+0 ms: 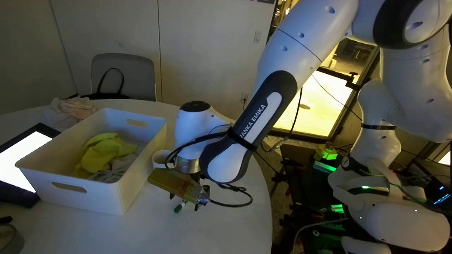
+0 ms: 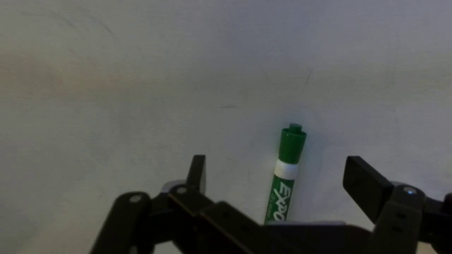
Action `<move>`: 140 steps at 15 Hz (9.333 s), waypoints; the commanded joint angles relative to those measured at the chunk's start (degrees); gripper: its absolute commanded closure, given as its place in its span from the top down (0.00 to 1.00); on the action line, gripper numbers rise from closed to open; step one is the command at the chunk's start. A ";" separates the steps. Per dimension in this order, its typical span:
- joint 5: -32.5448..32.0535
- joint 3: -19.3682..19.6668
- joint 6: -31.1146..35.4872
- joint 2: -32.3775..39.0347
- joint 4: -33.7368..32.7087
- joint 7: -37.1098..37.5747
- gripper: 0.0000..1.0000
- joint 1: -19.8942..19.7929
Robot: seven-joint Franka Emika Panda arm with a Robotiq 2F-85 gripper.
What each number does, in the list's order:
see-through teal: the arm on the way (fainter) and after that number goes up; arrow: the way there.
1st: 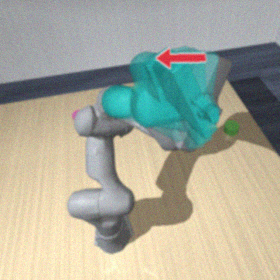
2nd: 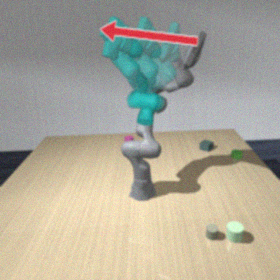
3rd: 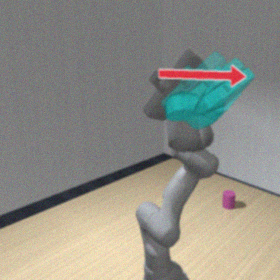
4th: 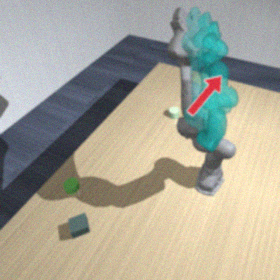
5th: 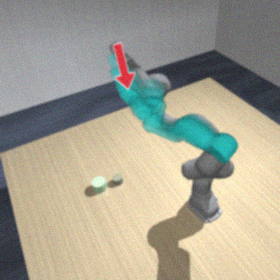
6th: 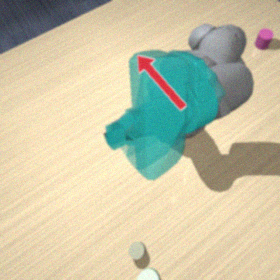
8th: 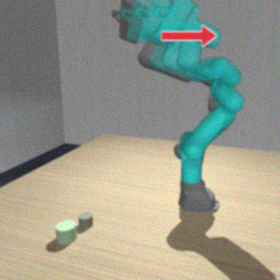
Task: Pick up the yellow towel put it in the basket, pick up a black masking tape put it in the cup, pick up the light yellow towel put it in the basket, pick up the marker put it in the cup, pick up the white-brown towel put it in the basket and pick up the object put it in the cup
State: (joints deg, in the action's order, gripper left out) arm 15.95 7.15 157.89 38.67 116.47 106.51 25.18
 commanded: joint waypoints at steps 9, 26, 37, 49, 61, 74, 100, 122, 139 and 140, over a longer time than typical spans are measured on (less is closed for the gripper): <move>-3.23 -1.28 -3.71 1.48 -0.92 4.25 1.00 -3.97; -1.72 -6.24 -3.13 5.88 -4.37 1.71 1.00 -9.56; -2.40 -5.59 -3.76 5.35 -4.74 2.28 0.63 -9.25; -3.50 -4.66 -4.08 4.91 -5.21 2.47 0.00 -8.68; -12.19 2.16 -9.55 -0.28 -2.64 7.30 0.05 -2.60; -35.48 4.35 -19.94 -7.30 -6.04 17.57 0.05 0.27; -53.11 3.18 -32.17 3.66 -25.46 22.57 0.05 -2.15; -58.01 1.38 -39.04 7.65 -30.08 21.75 0.05 -1.52; -66.01 0.69 -41.52 5.59 -29.75 26.31 1.00 0.13; -66.69 0.55 -41.28 4.47 -28.60 27.53 1.00 0.05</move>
State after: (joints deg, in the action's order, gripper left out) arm -47.17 7.69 117.13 47.35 84.73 129.91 24.74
